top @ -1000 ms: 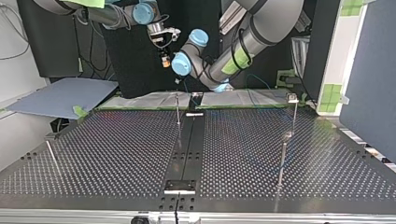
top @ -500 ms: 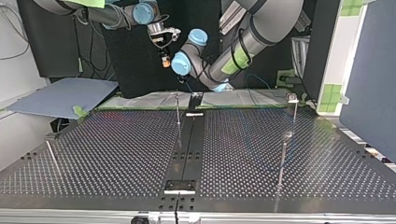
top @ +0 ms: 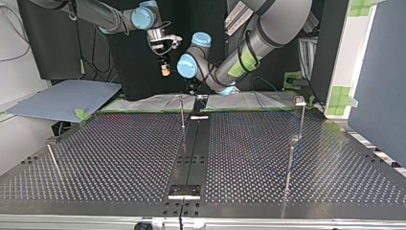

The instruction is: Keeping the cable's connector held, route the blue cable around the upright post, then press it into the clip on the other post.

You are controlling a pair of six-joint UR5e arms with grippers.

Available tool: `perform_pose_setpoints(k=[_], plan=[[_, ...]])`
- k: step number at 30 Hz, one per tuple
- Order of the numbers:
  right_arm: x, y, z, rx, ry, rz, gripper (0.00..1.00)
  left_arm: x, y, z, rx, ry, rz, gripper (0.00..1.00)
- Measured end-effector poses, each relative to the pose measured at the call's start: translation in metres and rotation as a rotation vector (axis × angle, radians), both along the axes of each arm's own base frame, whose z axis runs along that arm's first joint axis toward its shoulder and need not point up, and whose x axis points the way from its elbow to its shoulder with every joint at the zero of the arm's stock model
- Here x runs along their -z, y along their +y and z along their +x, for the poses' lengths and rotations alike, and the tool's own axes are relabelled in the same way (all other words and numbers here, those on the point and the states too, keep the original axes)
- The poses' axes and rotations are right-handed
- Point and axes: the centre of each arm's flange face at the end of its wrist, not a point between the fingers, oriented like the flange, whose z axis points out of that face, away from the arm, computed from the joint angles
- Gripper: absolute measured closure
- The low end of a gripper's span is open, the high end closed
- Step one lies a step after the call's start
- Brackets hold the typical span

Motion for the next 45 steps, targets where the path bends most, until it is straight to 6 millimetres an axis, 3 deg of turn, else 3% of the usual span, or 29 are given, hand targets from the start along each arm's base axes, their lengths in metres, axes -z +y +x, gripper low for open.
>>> perform_pose_setpoints(k=[10,24,32,37,45], plan=[[-0.041,-0.028,-0.009,0.042,-0.049,-0.046,1.00,-0.002,0.010,0.012,-0.072,-0.047,0.014,1.00],[-0.031,-0.051,-0.039,0.113,-0.041,-0.027,1.00,-0.003,0.017,0.022,-0.151,-0.082,-0.048,1.00],[-0.033,-0.071,-0.046,0.140,-0.045,-0.030,1.00,0.032,0.019,0.027,-0.151,-0.069,-0.096,1.00],[-0.034,-0.083,-0.050,0.148,-0.049,-0.035,1.00,0.043,0.023,0.033,-0.160,-0.075,-0.131,1.00],[-0.019,-0.092,-0.055,0.153,-0.030,0.000,1.00,0.069,0.033,0.037,-0.171,-0.063,-0.118,1.00]])
